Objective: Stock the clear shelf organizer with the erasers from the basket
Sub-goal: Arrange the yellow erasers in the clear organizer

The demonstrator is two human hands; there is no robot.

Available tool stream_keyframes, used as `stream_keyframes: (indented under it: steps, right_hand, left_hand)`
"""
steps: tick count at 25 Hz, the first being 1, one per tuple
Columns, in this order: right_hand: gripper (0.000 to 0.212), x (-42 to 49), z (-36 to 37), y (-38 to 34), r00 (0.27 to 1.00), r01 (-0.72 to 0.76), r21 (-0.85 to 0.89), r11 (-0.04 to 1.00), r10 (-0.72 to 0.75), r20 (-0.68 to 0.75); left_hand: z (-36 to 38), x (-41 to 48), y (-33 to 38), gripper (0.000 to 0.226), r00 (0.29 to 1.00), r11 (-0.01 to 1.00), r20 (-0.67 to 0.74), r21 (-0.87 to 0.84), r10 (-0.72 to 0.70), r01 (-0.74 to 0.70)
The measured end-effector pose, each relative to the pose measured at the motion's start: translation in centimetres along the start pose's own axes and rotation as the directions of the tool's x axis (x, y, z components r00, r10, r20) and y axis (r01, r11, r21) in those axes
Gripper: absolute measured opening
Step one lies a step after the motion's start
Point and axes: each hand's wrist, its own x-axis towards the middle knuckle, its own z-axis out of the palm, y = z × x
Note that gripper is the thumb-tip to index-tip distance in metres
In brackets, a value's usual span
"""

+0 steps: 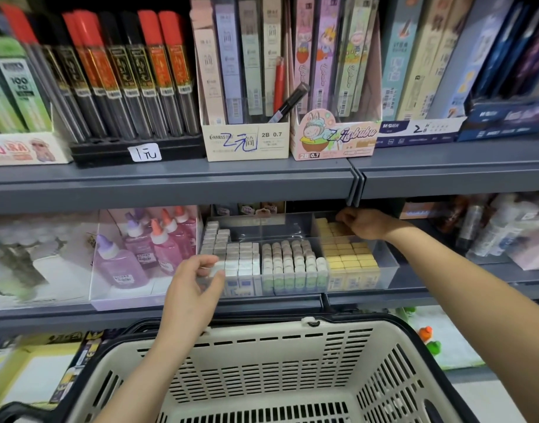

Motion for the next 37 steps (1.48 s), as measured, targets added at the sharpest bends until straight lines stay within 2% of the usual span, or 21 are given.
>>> stream_keyframes:
  steps: [7,11,15,16,18,21,22,24,27,29,33,35,37]
  right_hand:
    - [0.035,0.1,0.7,-1.4,0.999,0.002,-0.089,0.996,0.003,0.054]
    - [0.037,0.4,0.7,-0.8,0.999,-0.047,-0.130,0.990,0.048,0.002]
    - [0.039,-0.1,0.9,-1.3,0.999,-0.026,-0.146,0.989,0.031,0.031]
    - [0.039,-0.7,0.6,-1.4,1.000,-0.013,-0.124,0.992,0.013,0.002]
    - [0.040,-2.4,0.1,-1.2,0.990,0.005,-0.083,0.997,-0.017,-0.142]
    - [0.046,-6.7,0.7,0.4,0.904,-0.019,0.097,0.995,0.058,-0.423]
    - [0.053,-8.3,1.2,1.1,0.886,-0.040,0.145,0.989,0.103,-0.453]
    - [0.070,-10.6,2.8,2.4,0.897,-0.141,0.280,0.950,0.242,-0.369]
    - [0.060,-11.4,4.9,3.3,0.926,-0.221,0.521,0.824,0.345,-0.152]
    - [0.059,-11.4,5.5,3.0,0.926,-0.212,0.602,0.770,0.355,-0.128]
    - [0.060,-11.1,5.7,2.7,0.915,-0.220,0.623,0.751,0.380,-0.135]
    - [0.061,-11.7,5.4,2.1,0.919,-0.238,0.609,0.757,0.378,-0.111]
    - [0.063,-13.0,4.9,1.5,0.910,-0.249,0.513,0.822,0.380,-0.168]
  left_hand:
    - [0.4,0.5,-0.7,0.032,0.998,0.990,-0.060,0.142,0.008,0.000]
    - [0.6,0.7,-1.0,0.040,0.996,0.982,-0.082,0.187,0.015,0.001]
    - [0.6,0.7,-1.0,0.050,0.994,0.971,-0.111,0.238,0.013,0.014]
    - [0.4,0.8,-1.1,0.053,0.993,0.969,-0.114,0.247,0.001,0.027]
    - [-0.1,0.9,-1.5,0.060,0.995,0.966,-0.099,0.254,-0.030,0.055]
    - [-0.4,1.0,-2.0,0.063,0.995,0.970,-0.068,0.229,-0.070,0.084]
    - [-0.3,1.0,-2.1,0.063,0.995,0.968,-0.064,0.235,-0.079,0.092]
    - [-0.3,1.1,-2.2,0.062,0.993,0.960,-0.059,0.258,-0.098,0.110]
    - [-0.4,1.4,-2.4,0.063,0.990,0.947,-0.055,0.288,-0.133,0.143]
    - [-0.3,1.0,-2.6,0.061,0.990,0.947,-0.068,0.288,-0.125,0.139]
    - [0.1,0.5,-2.3,0.055,0.993,0.951,-0.079,0.289,-0.092,0.111]
    - [-0.4,0.3,-1.9,0.054,0.995,0.952,-0.037,0.288,-0.095,0.102]
    - [-1.6,-0.4,-1.4,0.050,0.995,0.943,-0.016,0.320,-0.095,0.095]
